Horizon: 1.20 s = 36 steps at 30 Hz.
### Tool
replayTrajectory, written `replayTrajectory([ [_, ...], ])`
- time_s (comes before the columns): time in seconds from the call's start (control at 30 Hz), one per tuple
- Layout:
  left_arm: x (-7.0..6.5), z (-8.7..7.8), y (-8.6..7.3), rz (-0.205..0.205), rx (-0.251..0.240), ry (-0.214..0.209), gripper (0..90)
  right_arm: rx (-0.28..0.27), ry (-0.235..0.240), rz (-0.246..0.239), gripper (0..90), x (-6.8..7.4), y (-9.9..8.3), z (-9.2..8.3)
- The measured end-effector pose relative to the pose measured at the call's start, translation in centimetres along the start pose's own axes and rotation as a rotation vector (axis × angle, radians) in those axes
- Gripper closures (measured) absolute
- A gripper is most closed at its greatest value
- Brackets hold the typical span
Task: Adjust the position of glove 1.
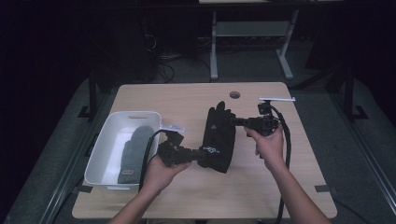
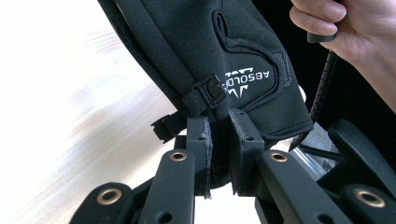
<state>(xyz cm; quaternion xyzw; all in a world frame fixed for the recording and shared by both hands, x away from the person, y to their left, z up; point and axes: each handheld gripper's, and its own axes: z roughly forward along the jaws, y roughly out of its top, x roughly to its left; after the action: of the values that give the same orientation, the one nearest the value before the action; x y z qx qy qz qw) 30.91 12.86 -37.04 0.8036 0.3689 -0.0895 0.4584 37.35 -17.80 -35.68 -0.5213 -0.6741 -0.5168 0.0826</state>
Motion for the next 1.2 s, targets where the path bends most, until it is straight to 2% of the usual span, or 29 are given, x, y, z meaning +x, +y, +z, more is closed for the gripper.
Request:
replayTrajectory([
  [0.47,0.6,-2.6,0.2,-0.005,-0.032,0.016,80.4,0.010,0.033,-0.010,76.4,1.7,1.4,1.7],
  [0.57,0.5,-3.1,0.2,0.015,-0.032,0.035,80.4,0.015,0.037,-0.021,76.4,2.4,1.9,2.0],
  [0.67,0.5,-3.7,0.2,0.015,-0.040,0.036,80.4,0.020,0.039,-0.023,76.3,2.9,2.2,2.4],
  [1.2,1.4,-6.8,-0.2,-0.020,-0.080,0.044,80.3,0.047,0.058,-0.058,76.3,5.2,3.4,4.8],
])
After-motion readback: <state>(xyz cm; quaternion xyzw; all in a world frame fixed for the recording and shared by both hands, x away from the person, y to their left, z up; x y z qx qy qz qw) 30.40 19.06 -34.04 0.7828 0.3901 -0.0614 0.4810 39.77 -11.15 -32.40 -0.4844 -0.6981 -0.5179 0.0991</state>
